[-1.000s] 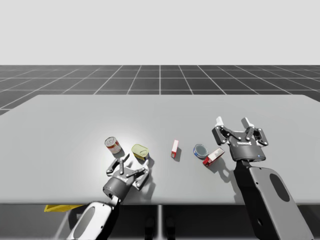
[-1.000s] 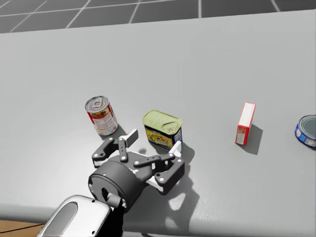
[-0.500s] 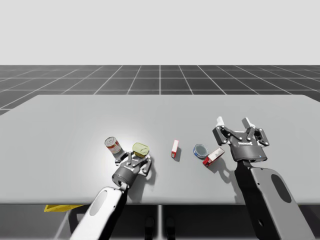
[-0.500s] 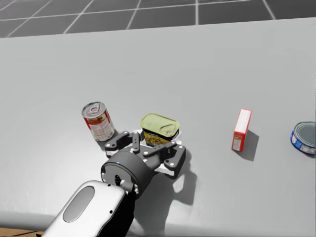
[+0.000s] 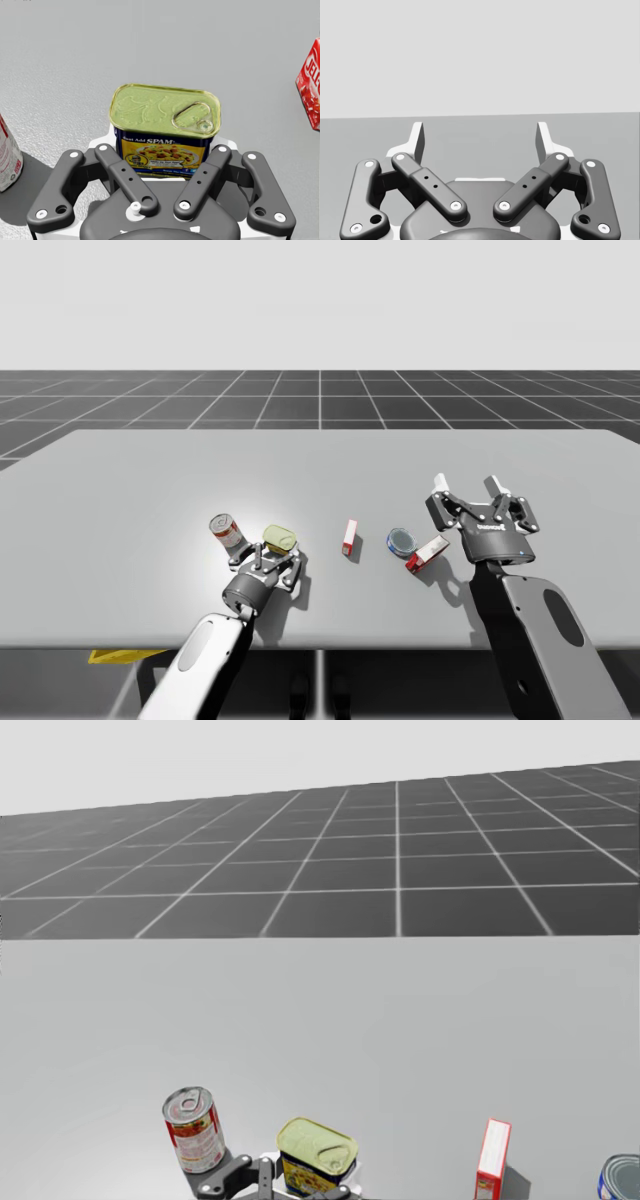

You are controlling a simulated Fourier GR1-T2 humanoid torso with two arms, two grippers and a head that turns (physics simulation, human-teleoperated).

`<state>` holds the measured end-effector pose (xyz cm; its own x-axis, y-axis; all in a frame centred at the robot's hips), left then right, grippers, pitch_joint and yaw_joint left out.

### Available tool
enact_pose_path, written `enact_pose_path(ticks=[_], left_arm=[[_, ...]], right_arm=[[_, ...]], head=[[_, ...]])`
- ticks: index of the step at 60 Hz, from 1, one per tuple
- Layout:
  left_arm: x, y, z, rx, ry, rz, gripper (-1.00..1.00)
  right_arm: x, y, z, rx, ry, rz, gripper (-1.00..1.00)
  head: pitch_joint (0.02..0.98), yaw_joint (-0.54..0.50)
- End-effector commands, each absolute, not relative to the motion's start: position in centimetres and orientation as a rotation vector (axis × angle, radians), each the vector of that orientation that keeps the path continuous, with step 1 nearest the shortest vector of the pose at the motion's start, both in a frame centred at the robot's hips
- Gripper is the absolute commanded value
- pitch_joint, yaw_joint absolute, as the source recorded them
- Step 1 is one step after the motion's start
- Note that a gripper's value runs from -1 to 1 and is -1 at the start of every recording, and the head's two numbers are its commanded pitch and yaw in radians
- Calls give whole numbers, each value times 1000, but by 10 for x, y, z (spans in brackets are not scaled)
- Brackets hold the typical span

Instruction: Grasp the can of spam and hold it up.

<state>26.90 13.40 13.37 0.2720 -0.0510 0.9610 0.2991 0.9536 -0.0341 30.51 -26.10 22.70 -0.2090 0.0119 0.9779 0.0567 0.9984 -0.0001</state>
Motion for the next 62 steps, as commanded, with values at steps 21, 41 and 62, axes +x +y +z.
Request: enact_pose_path(ticks=[21,41,62], left_arm=[[247,122,174,-275,-1323,-405,981],[247,129,242,-284,-1447,-415,992],[240,133,328,-306,-1638,-387,993]], right_arm=[[304,-263,227,-47,-1773,-44,-1000],[303,-263,228,-48,-1777,-36,-1000],[302,-263,227,-59,-1783,-3,-1000]], head=[[454,171],[462,172],[446,173]])
